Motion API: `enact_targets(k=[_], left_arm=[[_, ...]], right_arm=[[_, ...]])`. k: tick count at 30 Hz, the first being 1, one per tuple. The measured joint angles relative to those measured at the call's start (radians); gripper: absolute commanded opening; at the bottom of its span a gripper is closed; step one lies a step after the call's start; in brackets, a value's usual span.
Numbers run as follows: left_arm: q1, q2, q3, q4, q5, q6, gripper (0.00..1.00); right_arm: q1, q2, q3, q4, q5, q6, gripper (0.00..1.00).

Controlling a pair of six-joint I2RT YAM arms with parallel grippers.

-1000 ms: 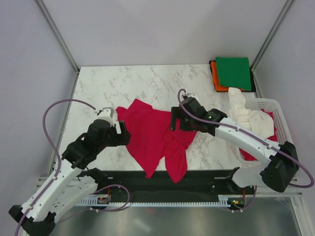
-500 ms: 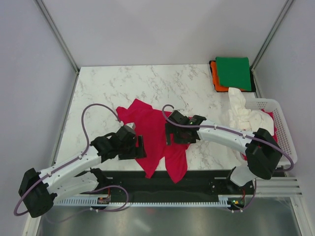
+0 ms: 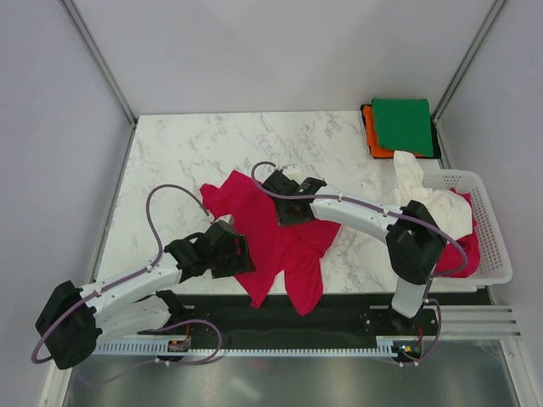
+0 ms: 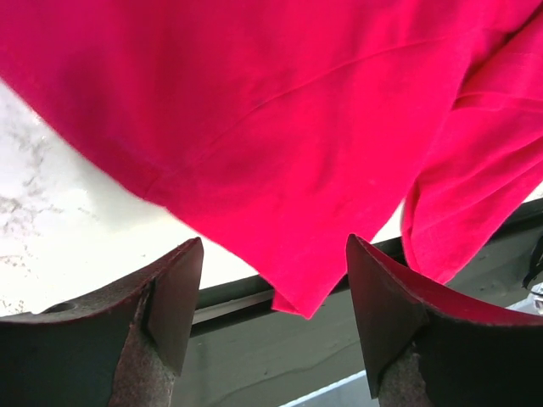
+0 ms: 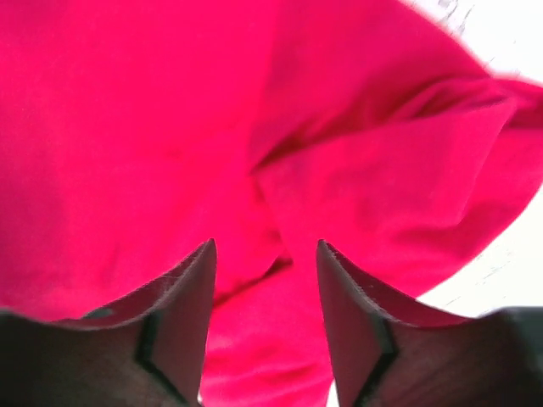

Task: Fold and stack the t-shirts
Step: Flatten the tshirt out

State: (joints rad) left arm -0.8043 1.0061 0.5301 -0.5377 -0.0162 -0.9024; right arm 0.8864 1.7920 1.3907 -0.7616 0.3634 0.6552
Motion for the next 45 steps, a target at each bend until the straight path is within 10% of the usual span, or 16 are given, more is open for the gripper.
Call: enact_targets(k=[29,39,45], left_arm=[[0.000,-0.119,-0.129,0.092,-0.003,-0.043,0.71],[0.000,-0.127,-0.130,0.099,-0.003,-0.043,0.70],[0.000,-0.129,-0.132,0.099,-0.003,-0.043,0.69]], right_arm=[[-0.031,0.207,0.102,0.017,0.059,-0.102,0.56],[-0.031,0.218,0.073,0.027,0.071,-0.101,0.19],[-0.032,0.193,0.065,0.000,0.101,-0.094,0.14]])
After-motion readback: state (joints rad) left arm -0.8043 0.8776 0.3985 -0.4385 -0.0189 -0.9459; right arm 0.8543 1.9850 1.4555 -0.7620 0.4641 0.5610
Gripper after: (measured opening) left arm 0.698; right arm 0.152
